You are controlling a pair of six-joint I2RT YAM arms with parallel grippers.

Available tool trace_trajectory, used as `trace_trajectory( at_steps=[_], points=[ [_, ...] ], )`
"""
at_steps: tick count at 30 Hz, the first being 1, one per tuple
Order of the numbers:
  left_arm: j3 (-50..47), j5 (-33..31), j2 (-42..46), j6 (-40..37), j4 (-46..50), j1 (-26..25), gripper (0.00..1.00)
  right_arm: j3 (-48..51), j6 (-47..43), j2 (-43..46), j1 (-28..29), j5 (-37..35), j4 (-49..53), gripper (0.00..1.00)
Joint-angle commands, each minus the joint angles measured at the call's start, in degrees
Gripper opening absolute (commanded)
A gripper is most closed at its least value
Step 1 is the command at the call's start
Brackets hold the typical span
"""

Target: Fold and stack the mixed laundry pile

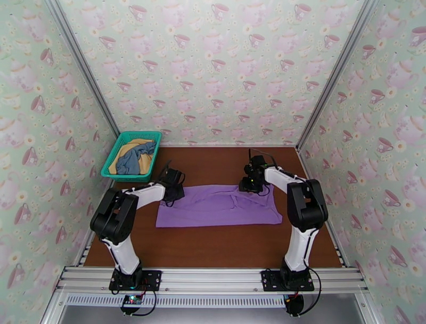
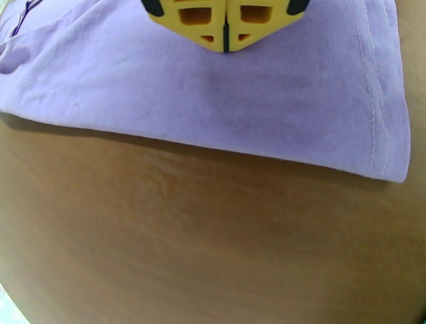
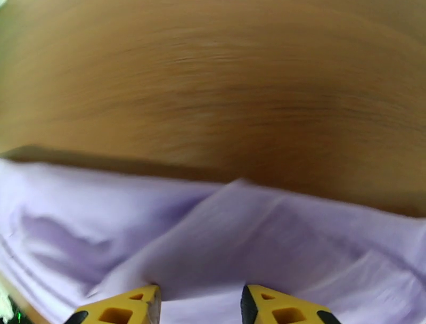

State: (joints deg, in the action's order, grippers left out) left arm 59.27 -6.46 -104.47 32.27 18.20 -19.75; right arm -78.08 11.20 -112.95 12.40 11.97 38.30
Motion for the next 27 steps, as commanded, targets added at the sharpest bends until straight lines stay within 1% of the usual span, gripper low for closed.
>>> trace_trajectory(
  at_steps=[1, 7, 15, 22, 25, 27],
  points=[
    [-0.6, -3.0, -2.7, 0.4, 4.0, 0.7, 0.00, -2.0, 4.3, -0.5, -0.1, -6.3, -3.6, 0.47],
    [-0.6, -1.7, -1.8, 0.5, 4.0, 0.5, 0.00, -2.4, 8.5, 0.2, 0.0, -5.5, -7.4, 0.49],
    [-1.2, -0.8, -1.9, 0.7, 3.6, 0.0, 0.00, -6.0, 10.8, -3.2, 0.3, -4.4, -6.8, 0.49],
    [-1.3, -0.3, -2.1, 0.6, 3.3, -0.1, 0.00, -6.2, 10.9, -5.1, 0.8, -4.2, -6.3, 0.46],
    [-1.3, -0.2, -1.8, 0.5, 3.4, -0.1, 0.00, -6.1, 11.0, -5.4, 1.2, -4.3, -6.3, 0.43],
    [-1.4, -0.2, -1.6, 0.5, 3.4, -0.1, 0.00, -6.2, 11.1, -5.4, 1.5, -4.2, -6.3, 0.38]
  ],
)
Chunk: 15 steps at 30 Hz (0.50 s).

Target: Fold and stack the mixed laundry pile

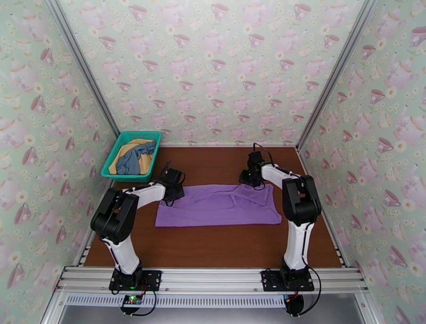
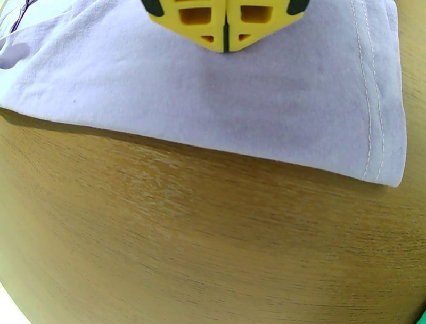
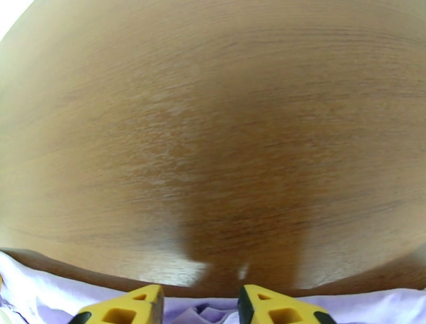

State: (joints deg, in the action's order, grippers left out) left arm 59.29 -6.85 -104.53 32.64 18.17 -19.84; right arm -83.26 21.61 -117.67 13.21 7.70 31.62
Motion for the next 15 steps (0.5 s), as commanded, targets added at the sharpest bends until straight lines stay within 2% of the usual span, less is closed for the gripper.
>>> trace_trajectory(
  at_steps=[1, 10, 15],
  points=[
    [-1.5, 0.2, -1.4, 0.1, 3.4, 0.0, 0.00, -1.0, 0.8, -0.7, 0.7, -0.1, 0.5, 0.34],
    [-1.7, 0.0, -0.8, 0.3, 3.3, -0.2, 0.00, 0.9, 1.0, 3.0, 1.4, -2.5, 1.9, 0.00],
    [-1.7, 0.0, -0.8, 0.3, 3.1, -0.3, 0.00, 6.6, 1.6, 10.0, 2.9, -5.2, 2.3, 0.00]
  ],
)
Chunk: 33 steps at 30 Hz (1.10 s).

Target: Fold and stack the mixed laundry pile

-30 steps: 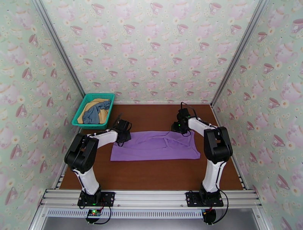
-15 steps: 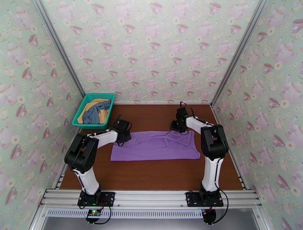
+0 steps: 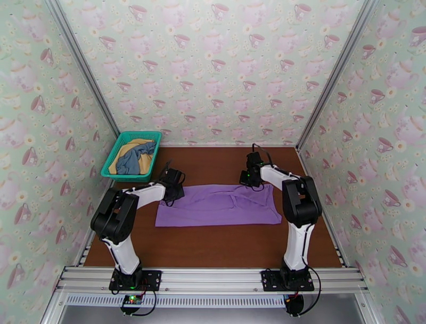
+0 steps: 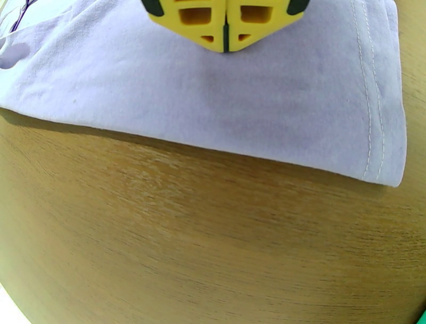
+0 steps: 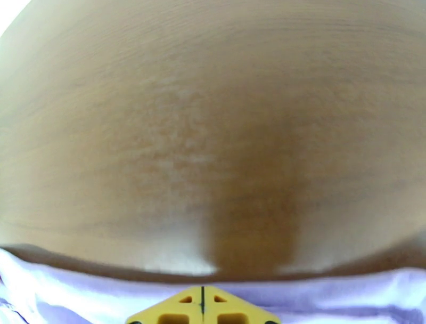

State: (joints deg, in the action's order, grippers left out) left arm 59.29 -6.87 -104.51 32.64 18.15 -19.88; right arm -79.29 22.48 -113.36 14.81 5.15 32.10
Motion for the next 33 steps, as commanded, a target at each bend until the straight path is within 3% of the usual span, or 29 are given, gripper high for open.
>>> trace_trajectory(
  at_steps=[1, 5, 7, 11, 15, 23, 28, 33],
  points=[
    [-1.7, -0.1, -0.9, 0.3, 3.1, -0.3, 0.00, 4.4, 0.8, 7.6, 2.0, -3.7, 1.9, 0.00],
    [-1.6, 0.0, -1.1, 0.2, 2.6, -0.3, 0.00, 12.9, 3.4, 14.6, 5.5, -5.7, 1.2, 0.02],
    [-1.7, 0.1, -1.1, 0.2, 2.2, -0.3, 0.00, 18.3, 6.0, 17.9, 8.1, -6.3, -0.4, 0.12],
    [-1.7, 0.2, -1.3, -0.1, 2.1, -0.4, 0.00, 28.5, 12.2, 23.5, 13.2, -8.2, -2.8, 0.15],
    [-1.7, -0.1, -1.1, -0.5, 2.1, -0.4, 0.00, 35.4, 17.7, 29.9, 16.6, -9.9, -3.6, 0.27],
    [-1.7, -0.8, -0.5, -1.0, 2.6, -0.4, 0.00, 27.7, 15.4, 39.0, 16.6, -13.8, 8.1, 0.37],
    [-1.7, -1.6, -0.3, -1.4, 3.2, -0.4, 0.00, 22.3, 9.7, 38.7, 11.3, -11.6, 11.0, 0.41],
    [-1.6, -2.3, 0.0, -1.5, 4.6, -0.4, 0.00, 20.0, 2.4, 27.3, -1.0, -5.7, 7.1, 0.31]
  ],
)
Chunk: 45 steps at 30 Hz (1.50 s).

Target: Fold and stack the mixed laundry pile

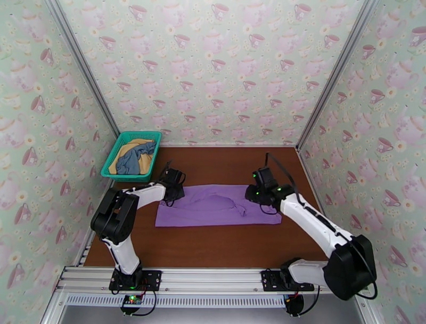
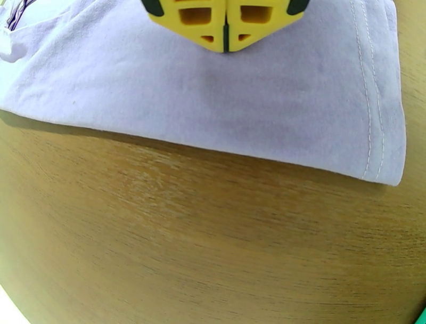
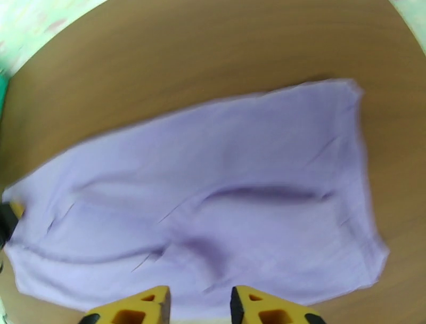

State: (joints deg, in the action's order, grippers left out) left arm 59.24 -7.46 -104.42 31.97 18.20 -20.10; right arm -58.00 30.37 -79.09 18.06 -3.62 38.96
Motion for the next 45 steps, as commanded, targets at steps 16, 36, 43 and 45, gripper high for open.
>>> trace_trajectory(
  at_steps=[16, 36, 43, 45],
  points=[
    [-7.3, 3.9, 1.6, 2.0, 9.5, -1.3, 0.00, -38.3, -15.1, -49.1, -11.6, 3.1, 10.7, 0.07],
    [9.9, -4.3, 11.6, 3.7, 27.8, -14.0, 0.53, -56.7, -31.2, -46.7, -15.8, 12.9, 4.1, 0.32],
    [6.3, -1.2, 12.1, 3.3, 33.2, -8.4, 0.56, -20.3, -37.0, -10.5, -1.4, 8.9, -0.7, 0.54],
    [2.9, 2.1, 11.8, 3.6, 29.7, -6.9, 0.55, -14.7, -34.4, -4.5, 4.9, 8.7, 0.8, 0.55]
  ],
)
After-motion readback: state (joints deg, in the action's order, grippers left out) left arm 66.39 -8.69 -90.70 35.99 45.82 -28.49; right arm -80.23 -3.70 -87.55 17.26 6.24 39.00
